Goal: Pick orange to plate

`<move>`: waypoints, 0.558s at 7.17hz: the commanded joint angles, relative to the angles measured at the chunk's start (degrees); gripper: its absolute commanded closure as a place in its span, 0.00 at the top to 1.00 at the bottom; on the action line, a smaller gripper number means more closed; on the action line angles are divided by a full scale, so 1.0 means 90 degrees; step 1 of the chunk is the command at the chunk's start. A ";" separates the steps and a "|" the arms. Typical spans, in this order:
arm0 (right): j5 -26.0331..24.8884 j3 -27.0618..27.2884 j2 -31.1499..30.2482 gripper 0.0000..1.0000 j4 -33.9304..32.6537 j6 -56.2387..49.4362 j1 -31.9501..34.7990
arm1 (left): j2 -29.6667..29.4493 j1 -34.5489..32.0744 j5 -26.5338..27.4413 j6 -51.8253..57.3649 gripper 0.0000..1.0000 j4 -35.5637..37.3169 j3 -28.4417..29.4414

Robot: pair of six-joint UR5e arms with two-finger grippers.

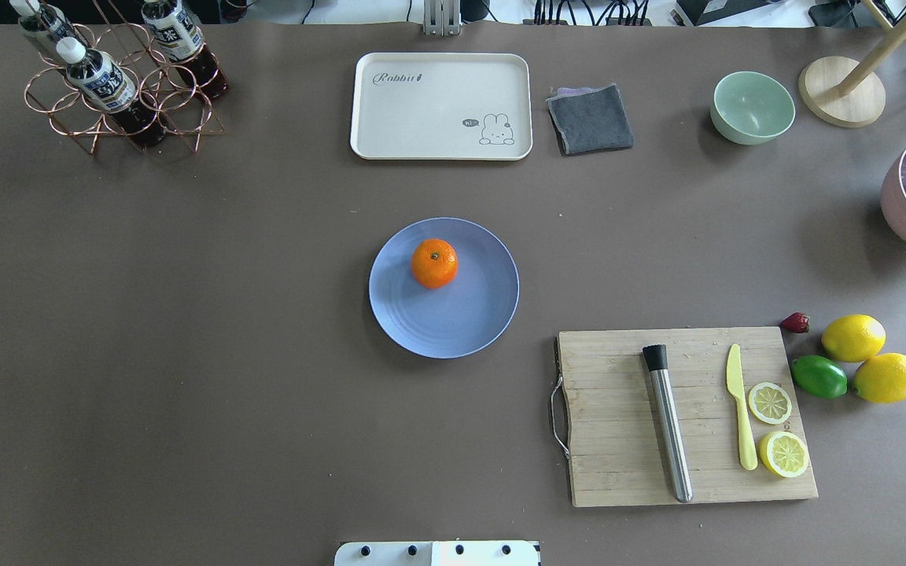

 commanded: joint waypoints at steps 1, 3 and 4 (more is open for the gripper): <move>0.0003 -0.0008 0.0005 1.00 0.0000 -0.0009 -0.0044 | 0.0000 -0.0001 -0.0010 -0.0001 0.98 0.0004 0.0010; 0.0003 0.0002 -0.0005 1.00 0.0000 0.0000 -0.0083 | -0.0009 0.0009 -0.0020 -0.0001 0.98 -0.0006 0.0000; 0.0003 0.0002 -0.0005 1.00 0.0000 0.0000 -0.0102 | -0.0029 0.0009 -0.0020 -0.0001 0.98 -0.0006 0.0000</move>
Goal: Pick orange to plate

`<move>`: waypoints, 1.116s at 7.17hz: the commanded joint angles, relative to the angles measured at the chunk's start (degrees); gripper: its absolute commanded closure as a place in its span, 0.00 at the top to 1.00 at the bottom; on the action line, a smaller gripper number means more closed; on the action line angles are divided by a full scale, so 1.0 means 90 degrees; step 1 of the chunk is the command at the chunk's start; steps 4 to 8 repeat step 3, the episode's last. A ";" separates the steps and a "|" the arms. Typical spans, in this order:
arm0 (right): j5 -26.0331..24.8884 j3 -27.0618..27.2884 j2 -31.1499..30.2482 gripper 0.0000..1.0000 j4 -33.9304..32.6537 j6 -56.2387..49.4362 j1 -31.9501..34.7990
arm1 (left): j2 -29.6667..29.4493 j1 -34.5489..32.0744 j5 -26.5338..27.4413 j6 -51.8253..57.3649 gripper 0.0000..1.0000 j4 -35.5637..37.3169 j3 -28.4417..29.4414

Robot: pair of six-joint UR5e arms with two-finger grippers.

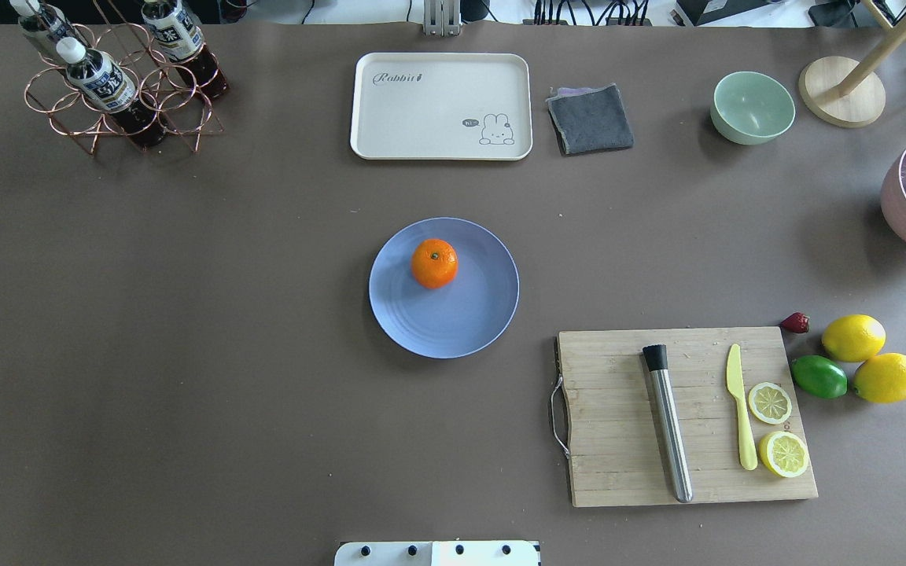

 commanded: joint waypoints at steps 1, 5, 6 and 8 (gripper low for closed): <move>0.0000 0.0014 0.0008 1.00 0.0097 0.0001 -0.0035 | -0.0047 0.0001 0.0008 -0.0010 0.98 -0.0001 -0.0089; 0.0010 -0.0034 -0.0069 1.00 0.0448 0.0001 -0.0054 | -0.0047 0.0001 -0.0002 -0.0020 0.98 -0.0001 -0.0051; 0.0010 -0.0034 -0.0069 1.00 0.0448 0.0001 -0.0054 | -0.0047 0.0001 -0.0002 -0.0020 0.98 -0.0001 -0.0051; 0.0010 -0.0034 -0.0069 1.00 0.0448 0.0001 -0.0054 | -0.0047 0.0001 -0.0002 -0.0020 0.98 -0.0001 -0.0051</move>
